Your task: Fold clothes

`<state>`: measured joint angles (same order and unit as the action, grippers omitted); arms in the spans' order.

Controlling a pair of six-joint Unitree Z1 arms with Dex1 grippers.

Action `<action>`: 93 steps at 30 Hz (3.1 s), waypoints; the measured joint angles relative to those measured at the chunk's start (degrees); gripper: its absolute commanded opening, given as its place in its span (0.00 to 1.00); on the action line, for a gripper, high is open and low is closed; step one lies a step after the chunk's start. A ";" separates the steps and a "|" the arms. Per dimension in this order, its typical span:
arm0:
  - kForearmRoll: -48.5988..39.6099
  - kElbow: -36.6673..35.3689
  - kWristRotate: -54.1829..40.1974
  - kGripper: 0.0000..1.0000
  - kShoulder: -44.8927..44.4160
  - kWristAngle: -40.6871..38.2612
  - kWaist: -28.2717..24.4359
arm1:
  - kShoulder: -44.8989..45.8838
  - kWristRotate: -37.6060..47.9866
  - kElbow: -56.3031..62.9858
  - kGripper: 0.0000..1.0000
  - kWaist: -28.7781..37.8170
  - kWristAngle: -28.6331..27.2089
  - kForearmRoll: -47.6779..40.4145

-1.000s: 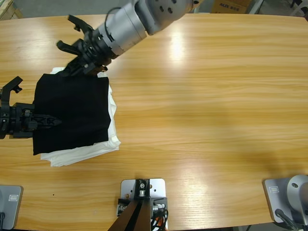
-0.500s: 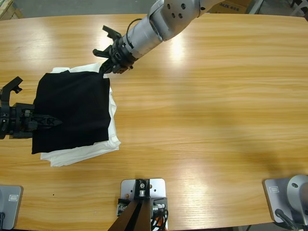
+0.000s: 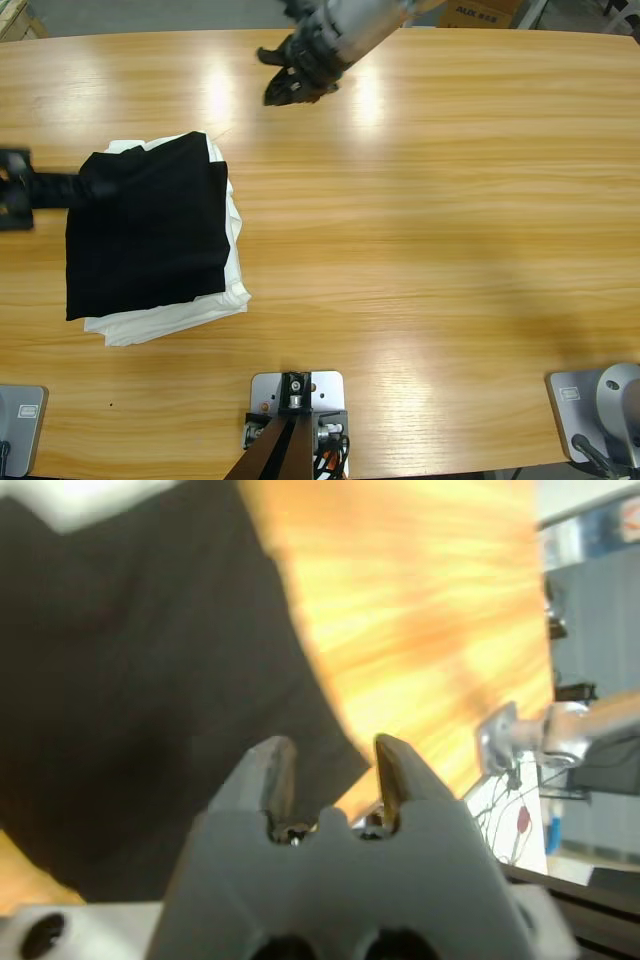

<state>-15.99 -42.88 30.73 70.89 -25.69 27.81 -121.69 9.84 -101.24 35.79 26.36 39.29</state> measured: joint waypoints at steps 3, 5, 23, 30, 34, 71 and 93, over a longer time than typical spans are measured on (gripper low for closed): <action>-6.52 -7.50 -5.71 0.99 -0.17 0.00 1.46 | 5.11 -5.75 -0.91 1.00 0.23 -5.46 10.49; -13.27 -12.31 -12.68 0.99 0.44 0.14 2.56 | 8.29 -7.82 -0.45 1.00 0.33 -7.38 14.55; -31.42 -23.82 -68.95 1.00 19.03 25.00 12.17 | 18.89 -7.30 13.38 1.00 0.43 -7.85 13.97; -31.42 -23.54 -70.69 1.00 23.20 24.98 14.71 | 17.80 -7.28 14.46 1.00 0.43 -7.00 11.20; -31.32 -23.53 -71.96 1.00 27.79 24.27 14.69 | 16.74 -7.28 14.47 1.00 0.42 -6.54 10.37; -42.69 -53.07 -41.35 0.99 52.43 24.00 -15.33 | 15.36 -7.28 15.19 1.00 -3.67 -5.08 9.49; -62.81 -109.73 -30.95 1.00 79.23 24.57 -23.24 | 6.76 -7.33 9.41 1.00 -7.21 -2.26 10.02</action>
<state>-78.80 -152.61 -0.22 150.12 -1.11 4.57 -114.93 2.52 -91.83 28.57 24.10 49.31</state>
